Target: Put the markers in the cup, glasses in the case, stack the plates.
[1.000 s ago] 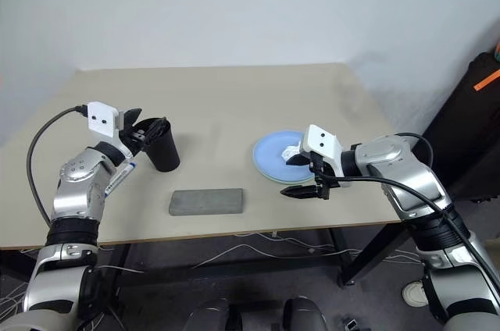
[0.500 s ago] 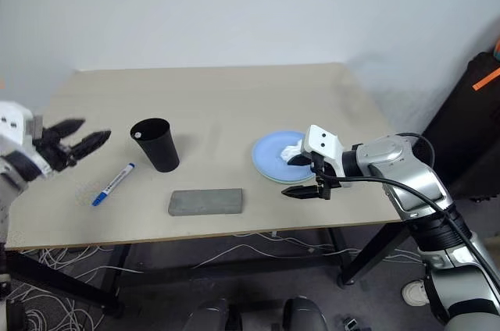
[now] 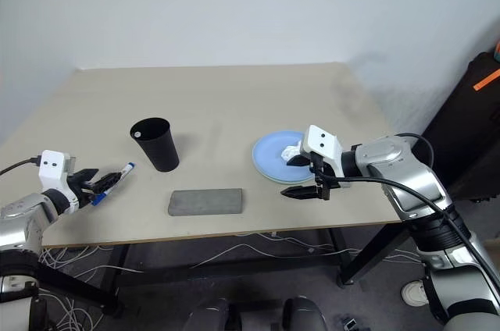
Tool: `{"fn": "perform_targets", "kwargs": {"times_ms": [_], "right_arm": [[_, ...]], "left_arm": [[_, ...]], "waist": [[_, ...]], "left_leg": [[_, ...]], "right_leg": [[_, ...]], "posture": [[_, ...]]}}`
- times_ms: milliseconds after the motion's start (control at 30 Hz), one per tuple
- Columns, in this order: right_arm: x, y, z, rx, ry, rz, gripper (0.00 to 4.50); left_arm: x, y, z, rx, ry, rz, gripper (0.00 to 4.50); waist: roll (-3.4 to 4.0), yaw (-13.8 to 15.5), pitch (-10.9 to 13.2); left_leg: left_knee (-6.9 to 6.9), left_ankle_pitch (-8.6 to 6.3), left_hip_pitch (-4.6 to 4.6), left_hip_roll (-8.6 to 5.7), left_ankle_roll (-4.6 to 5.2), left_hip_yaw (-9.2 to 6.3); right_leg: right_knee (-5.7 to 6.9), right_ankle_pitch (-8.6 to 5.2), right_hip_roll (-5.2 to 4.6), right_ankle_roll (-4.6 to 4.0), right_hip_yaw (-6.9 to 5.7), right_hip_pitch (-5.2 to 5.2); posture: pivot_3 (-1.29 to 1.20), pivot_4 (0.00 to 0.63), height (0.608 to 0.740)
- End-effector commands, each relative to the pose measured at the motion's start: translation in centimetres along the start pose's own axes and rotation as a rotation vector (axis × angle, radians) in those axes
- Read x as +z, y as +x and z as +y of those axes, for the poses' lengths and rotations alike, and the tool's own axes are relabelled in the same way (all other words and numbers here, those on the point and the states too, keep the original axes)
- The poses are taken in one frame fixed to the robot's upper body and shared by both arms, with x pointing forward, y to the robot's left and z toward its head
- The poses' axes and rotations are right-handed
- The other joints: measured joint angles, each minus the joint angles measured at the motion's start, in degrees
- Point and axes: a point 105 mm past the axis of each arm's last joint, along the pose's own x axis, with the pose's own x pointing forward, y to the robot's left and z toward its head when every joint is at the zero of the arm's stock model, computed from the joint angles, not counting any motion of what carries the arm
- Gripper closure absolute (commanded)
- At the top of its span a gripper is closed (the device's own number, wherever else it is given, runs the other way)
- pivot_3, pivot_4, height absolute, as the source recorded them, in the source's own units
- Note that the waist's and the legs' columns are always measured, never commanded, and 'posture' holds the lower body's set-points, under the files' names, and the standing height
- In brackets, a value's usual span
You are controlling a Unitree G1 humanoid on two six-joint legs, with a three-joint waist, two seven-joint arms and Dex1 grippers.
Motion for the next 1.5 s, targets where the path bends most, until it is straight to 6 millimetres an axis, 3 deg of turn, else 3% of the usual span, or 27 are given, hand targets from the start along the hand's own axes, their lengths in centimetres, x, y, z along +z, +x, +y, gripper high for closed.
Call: {"fn": "perform_targets", "kwargs": {"times_ms": [33, 367, 567, 867, 967, 1233, 1367, 1500], "right_arm": [[1.1, -0.6, -0.2, -0.028, -0.034, -0.029, 0.44], [1.2, -0.3, -0.3, -0.037, -0.031, -0.037, 0.44], [1.1, -0.3, -0.3, -0.045, -0.03, -0.039, 0.44], [1.1, -0.4, -0.3, -0.052, -0.031, -0.039, 0.44], [1.1, -0.4, -0.3, -0.051, -0.033, -0.04, 0.44], [1.3, -0.3, -0.5, -0.049, -0.042, -0.041, 0.44], [1.4, -0.3, -0.5, -0.05, -0.047, -0.042, 0.44], [1.4, -0.4, -0.7, -0.054, -0.05, -0.042, 0.44]], "left_arm": [[1.3, 0.8, 0.2, 0.007, 0.05, 0.025, 1.03], [2.4, 2.2, 0.0, -0.023, 0.097, 0.224, 1.03], [1.0, 2.1, 0.3, 0.011, 0.124, 0.42, 1.03], [-0.6, 2.0, -0.6, -0.04, 0.082, 0.482, 1.03], [-0.7, 2.0, -0.7, -0.042, 0.081, 0.487, 1.62], [-0.6, 1.9, -0.6, -0.043, 0.12, 0.497, 4.3], [0.3, 1.8, 0.1, -0.011, 0.19, 0.465, 4.38], [4.8, 1.5, 1.7, 0.052, 0.213, 0.312, 4.38]], "waist": [[0.0, 0.0, 0.0], [-0.08, -0.03, 0.0], [-0.13, -0.03, 0.0], [-0.12, -0.29, 0.0], [-0.12, -0.3, 0.0], [-0.09, -0.3, -0.01], [-0.08, -0.29, -0.02], [-0.16, -0.31, 0.03]], "left_leg": [[0.0, 0.0, 0.0, 0.0, 0.0, 0.0], [0.01, -0.02, -0.01, -0.07, -0.01, 0.01], [0.01, -0.02, -0.02, -0.1, -0.01, 0.0], [0.01, -0.02, 0.01, -0.07, 0.0, 0.0], [0.01, -0.02, 0.01, -0.07, 0.0, 0.0], [0.01, -0.01, 0.07, -0.07, -0.02, 0.0], [0.01, -0.01, 0.07, -0.05, -0.01, 0.0], [0.01, 0.01, 0.05, -0.03, -0.05, 0.01]], "right_leg": [[0.0, 0.0, 0.0, 0.0, 0.0, 0.0], [0.01, 0.0, 0.01, 0.0, 0.0, -0.02], [0.02, 0.0, 0.03, 0.0, 0.0, -0.02], [0.01, 0.0, 0.01, 0.0, 0.03, -0.01], [0.01, 0.0, 0.0, 0.0, 0.04, -0.01], [0.05, 0.0, 0.03, 0.0, 0.04, 0.0], [0.05, 0.0, 0.01, 0.0, 0.05, 0.01], [0.06, 0.0, 0.04, 0.0, 0.03, -0.04]], "posture": [[0.0, 0.0, 0.737], [0.0, 0.0, 0.737], [0.0, 0.0, 0.737], [0.0, 0.0, 0.737], [0.0, 0.0, 0.737], [0.0, 0.0, 0.737], [0.0, 0.0, 0.737], [0.0, 0.0, 0.737]]}}
